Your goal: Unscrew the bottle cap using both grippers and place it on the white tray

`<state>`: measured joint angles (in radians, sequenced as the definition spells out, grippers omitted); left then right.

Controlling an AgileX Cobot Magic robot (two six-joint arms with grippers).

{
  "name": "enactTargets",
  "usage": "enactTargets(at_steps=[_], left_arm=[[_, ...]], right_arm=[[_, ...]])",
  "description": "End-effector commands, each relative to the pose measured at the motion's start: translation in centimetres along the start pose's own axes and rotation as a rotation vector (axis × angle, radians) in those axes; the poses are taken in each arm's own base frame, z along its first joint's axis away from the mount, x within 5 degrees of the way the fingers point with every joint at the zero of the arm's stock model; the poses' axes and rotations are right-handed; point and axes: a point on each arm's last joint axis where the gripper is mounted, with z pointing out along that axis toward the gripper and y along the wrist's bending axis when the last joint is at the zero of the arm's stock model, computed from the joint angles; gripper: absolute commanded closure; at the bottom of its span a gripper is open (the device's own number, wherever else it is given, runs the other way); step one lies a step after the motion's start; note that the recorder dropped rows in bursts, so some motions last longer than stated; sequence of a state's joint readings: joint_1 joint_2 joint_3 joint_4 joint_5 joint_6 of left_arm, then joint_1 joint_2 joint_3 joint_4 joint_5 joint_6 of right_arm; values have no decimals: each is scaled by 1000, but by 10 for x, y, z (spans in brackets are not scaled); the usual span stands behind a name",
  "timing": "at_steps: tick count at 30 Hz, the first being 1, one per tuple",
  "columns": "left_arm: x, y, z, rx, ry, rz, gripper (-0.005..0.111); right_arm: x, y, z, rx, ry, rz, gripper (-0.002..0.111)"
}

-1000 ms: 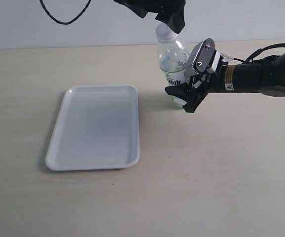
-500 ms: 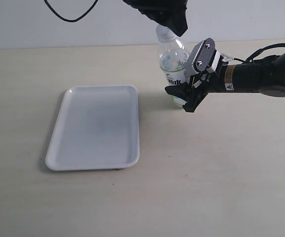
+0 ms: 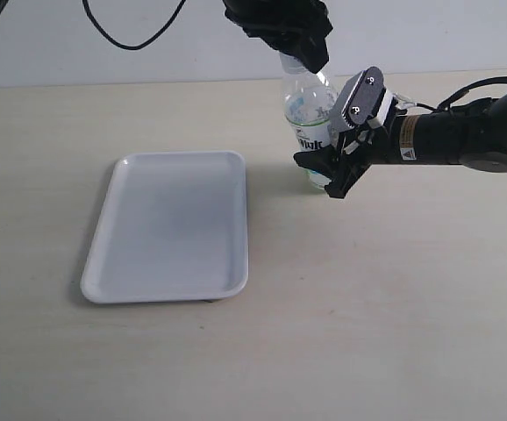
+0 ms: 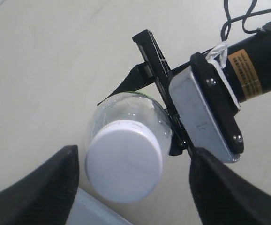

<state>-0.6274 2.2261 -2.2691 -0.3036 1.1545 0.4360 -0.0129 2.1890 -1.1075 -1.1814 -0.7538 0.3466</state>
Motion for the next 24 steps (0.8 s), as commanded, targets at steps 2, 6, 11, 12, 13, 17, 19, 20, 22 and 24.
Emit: enactTargets(at_steps=[2, 6, 11, 12, 13, 17, 19, 20, 22, 24], left_arm=[[-4, -2, -9, 1, -30, 6, 42], [-4, -2, -9, -7, -25, 9, 43], [-4, -1, -9, -17, -25, 13, 67], [-4, -1, -9, -17, -26, 13, 71], [-4, -1, -9, -17, -26, 13, 74], [-4, -1, -9, -17, -26, 10, 84], [-4, -1, -9, -18, -26, -21, 95], [-4, -1, -9, -18, -26, -38, 101], [-4, -1, -9, -17, -26, -70, 107], [-4, -1, -9, -19, -26, -117, 107]], right_arm=[[8, 2, 1, -6, 58, -15, 108], [8, 2, 1, -6, 58, -15, 108], [8, 2, 1, -8, 59, -16, 108], [8, 2, 1, -8, 59, -16, 108], [8, 2, 1, -8, 59, -16, 108], [8, 2, 1, -8, 59, -18, 108], [8, 2, 1, -8, 59, -18, 108], [8, 2, 1, -8, 59, -18, 108], [8, 2, 1, -7, 58, -17, 108], [8, 2, 1, -7, 58, -15, 108]])
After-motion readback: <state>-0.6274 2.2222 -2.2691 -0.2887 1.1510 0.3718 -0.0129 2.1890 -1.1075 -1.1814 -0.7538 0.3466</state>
